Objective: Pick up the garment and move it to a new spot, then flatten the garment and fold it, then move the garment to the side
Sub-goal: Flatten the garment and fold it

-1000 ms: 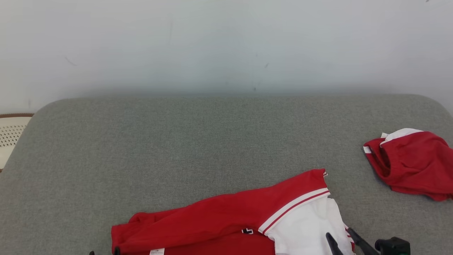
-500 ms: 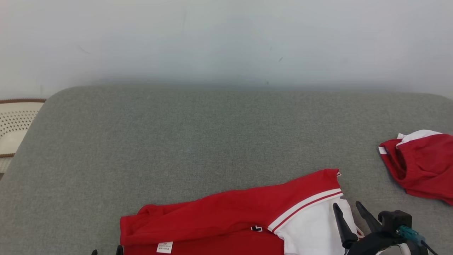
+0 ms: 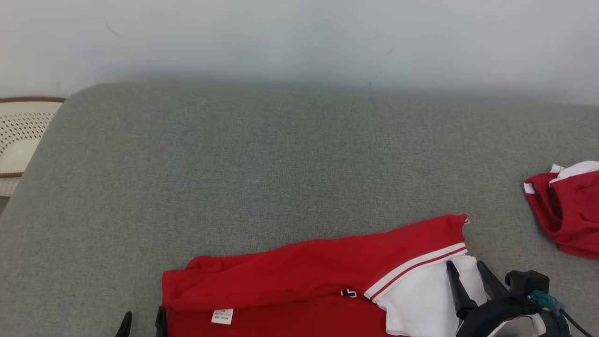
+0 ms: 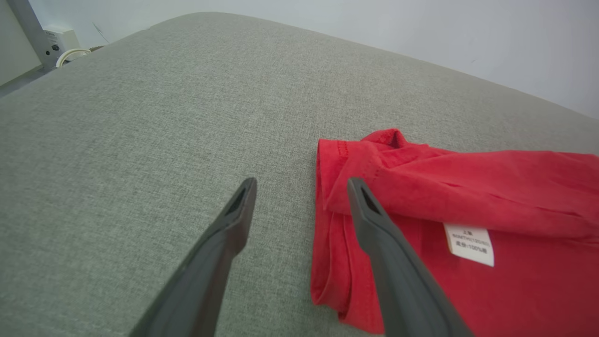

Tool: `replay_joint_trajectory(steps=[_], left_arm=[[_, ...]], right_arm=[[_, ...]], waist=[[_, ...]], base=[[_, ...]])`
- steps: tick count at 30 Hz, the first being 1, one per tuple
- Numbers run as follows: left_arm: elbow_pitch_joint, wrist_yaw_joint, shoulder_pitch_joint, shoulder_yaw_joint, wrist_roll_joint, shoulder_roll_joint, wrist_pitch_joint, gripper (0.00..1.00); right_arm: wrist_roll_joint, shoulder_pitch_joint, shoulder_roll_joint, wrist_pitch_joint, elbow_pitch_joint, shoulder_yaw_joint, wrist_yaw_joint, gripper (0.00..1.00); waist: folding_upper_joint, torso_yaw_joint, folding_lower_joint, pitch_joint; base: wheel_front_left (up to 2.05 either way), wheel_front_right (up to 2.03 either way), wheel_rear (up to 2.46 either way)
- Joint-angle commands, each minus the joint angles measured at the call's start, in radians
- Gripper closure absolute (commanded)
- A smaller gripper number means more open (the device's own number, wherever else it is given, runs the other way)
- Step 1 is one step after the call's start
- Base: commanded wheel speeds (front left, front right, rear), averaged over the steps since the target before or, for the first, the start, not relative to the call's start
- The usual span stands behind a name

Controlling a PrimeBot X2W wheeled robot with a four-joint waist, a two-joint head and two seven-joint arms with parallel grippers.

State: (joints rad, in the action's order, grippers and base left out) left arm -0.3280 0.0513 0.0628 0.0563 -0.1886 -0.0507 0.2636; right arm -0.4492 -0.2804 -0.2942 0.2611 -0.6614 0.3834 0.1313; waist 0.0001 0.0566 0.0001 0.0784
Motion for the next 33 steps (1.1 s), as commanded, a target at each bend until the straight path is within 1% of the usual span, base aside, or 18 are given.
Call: replay_joint_trajectory(steps=[1, 7, 15, 21, 25, 26, 28, 29, 30, 33], left_arm=[[-0.001, -0.001, 0.005, 0.000, -0.001, 0.000, 0.001, 0.00], [0.001, 0.006, 0.030, -0.017, -0.001, 0.000, 0.001, 0.00], [0.002, 0.001, 0.061, -0.040, -0.007, 0.000, 0.001, 0.00], [-0.007, -0.002, 0.061, -0.049, -0.011, 0.000, 0.001, 0.00], [-0.009, -0.002, 0.062, -0.051, -0.014, 0.000, 0.001, 0.00], [-0.009, -0.002, 0.065, -0.053, -0.014, 0.000, 0.001, 0.00], [-0.007, 0.001, 0.073, -0.058, -0.012, 0.000, 0.001, 0.00], [-0.006, 0.002, 0.077, -0.061, -0.010, 0.000, 0.001, 0.00], [-0.005, 0.002, 0.080, -0.065, -0.008, 0.000, 0.001, 0.00], [-0.006, 0.003, 0.078, -0.070, -0.002, 0.000, 0.001, 0.00]], right_arm=[[-0.002, -0.019, 0.006, 0.005, -0.006, -0.004, -0.001, 0.00], [-0.013, -0.054, 0.024, 0.003, -0.056, -0.026, -0.001, 0.00], [-0.031, -0.091, 0.043, -0.003, -0.104, -0.037, -0.001, 0.00], [-0.060, -0.092, 0.051, -0.009, -0.148, 0.006, -0.001, 0.00], [-0.097, -0.077, 0.071, -0.027, -0.179, 0.083, 0.003, 0.00], [-0.106, -0.076, 0.074, -0.036, -0.182, 0.100, 0.005, 0.14], [-0.135, -0.074, 0.077, -0.055, -0.183, 0.134, 0.005, 0.60], [-0.146, -0.073, 0.077, -0.060, -0.183, 0.149, 0.005, 0.72], [-0.159, -0.073, 0.075, -0.066, -0.185, 0.164, 0.005, 1.00], [-0.194, -0.075, 0.058, -0.061, -0.192, 0.187, 0.002, 1.00]], waist=[[-0.0001, 0.001, -0.0001, 0.015], [-0.0001, 0.006, -0.0001, 0.053], [-0.0001, 0.024, -0.0001, 0.103], [-0.0001, 0.030, -0.0001, 0.111], [-0.0001, 0.025, -0.0001, 0.112], [-0.0001, 0.025, -0.0001, 0.114], [-0.0001, 0.024, -0.0001, 0.118], [-0.0001, 0.025, -0.0001, 0.120], [-0.0001, 0.025, -0.0001, 0.121], [-0.0001, 0.025, -0.0001, 0.115]], base=[[0.00, 0.00, 0.00], [0.00, 0.00, 0.00], [0.00, 0.00, 0.00], [0.00, 0.00, 0.00], [0.00, 0.00, 0.00], [0.00, 0.00, 0.00], [0.00, 0.00, 0.00], [0.00, 0.00, 0.00], [0.00, 0.00, 0.00], [0.00, 0.00, 0.00]])
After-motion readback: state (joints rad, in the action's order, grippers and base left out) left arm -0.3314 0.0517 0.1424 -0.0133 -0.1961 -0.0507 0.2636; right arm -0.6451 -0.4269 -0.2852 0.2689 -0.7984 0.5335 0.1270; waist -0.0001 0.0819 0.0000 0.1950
